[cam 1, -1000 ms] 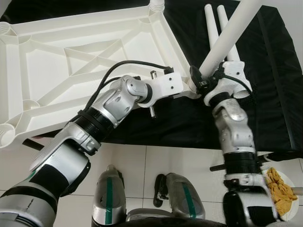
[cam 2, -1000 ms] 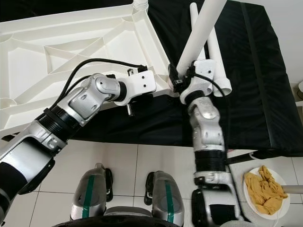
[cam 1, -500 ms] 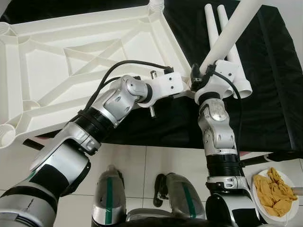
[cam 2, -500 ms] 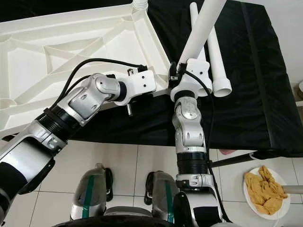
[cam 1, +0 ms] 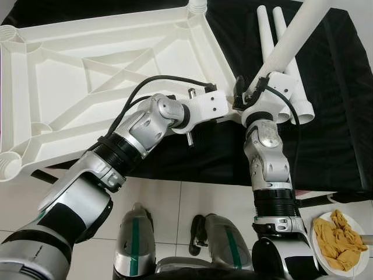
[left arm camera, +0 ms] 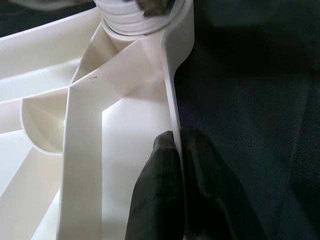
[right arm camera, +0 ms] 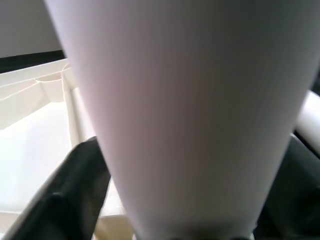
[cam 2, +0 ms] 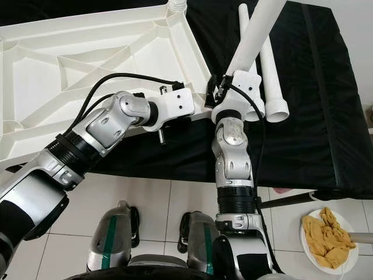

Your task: Building children table

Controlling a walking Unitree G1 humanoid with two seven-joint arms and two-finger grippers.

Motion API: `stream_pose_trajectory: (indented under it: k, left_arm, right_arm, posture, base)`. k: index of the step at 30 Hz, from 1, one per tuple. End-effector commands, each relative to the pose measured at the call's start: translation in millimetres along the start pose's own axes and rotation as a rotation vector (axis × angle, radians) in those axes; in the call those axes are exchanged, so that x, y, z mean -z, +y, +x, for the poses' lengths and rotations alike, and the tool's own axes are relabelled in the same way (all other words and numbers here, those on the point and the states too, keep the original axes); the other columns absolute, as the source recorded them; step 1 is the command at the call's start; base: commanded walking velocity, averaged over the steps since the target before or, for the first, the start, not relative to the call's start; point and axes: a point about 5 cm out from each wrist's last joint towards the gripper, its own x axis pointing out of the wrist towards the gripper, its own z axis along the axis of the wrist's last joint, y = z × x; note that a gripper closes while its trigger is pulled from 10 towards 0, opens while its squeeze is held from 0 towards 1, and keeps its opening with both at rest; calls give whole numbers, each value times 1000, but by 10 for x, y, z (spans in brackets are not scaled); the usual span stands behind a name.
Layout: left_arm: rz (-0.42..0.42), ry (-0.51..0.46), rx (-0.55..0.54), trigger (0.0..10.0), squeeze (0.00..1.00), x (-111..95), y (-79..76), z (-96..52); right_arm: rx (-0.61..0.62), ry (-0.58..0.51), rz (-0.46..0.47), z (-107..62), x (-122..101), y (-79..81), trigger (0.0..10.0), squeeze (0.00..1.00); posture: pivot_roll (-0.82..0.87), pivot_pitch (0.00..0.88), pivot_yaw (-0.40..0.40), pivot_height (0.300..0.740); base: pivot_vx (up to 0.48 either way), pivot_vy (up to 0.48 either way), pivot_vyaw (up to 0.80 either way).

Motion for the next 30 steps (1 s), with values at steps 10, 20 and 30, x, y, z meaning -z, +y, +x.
stream_pose_trajectory:
  k: [10, 20, 30]
  left_arm:
    - [7, 75, 194, 10000, 0, 142, -263, 112]
    - [13, 75, 197, 10000, 0, 137, -266, 116]
    - [14, 77, 193, 10000, 0, 135, -237, 105]
  right_arm:
    - [-171, -13, -31, -1, 13, -167, 10000, 976]
    - [-508, -19, -57, -19, 33, -457, 10000, 0]
    - [-661, 4, -127, 69, -19, -638, 10000, 0]
  posture:
    - [31, 22, -52, 740]
    - [26, 15, -43, 740]
    - [31, 22, -37, 740]
  base:
    - [0, 0, 0]
    - [0, 0, 0]
    - [0, 0, 0]
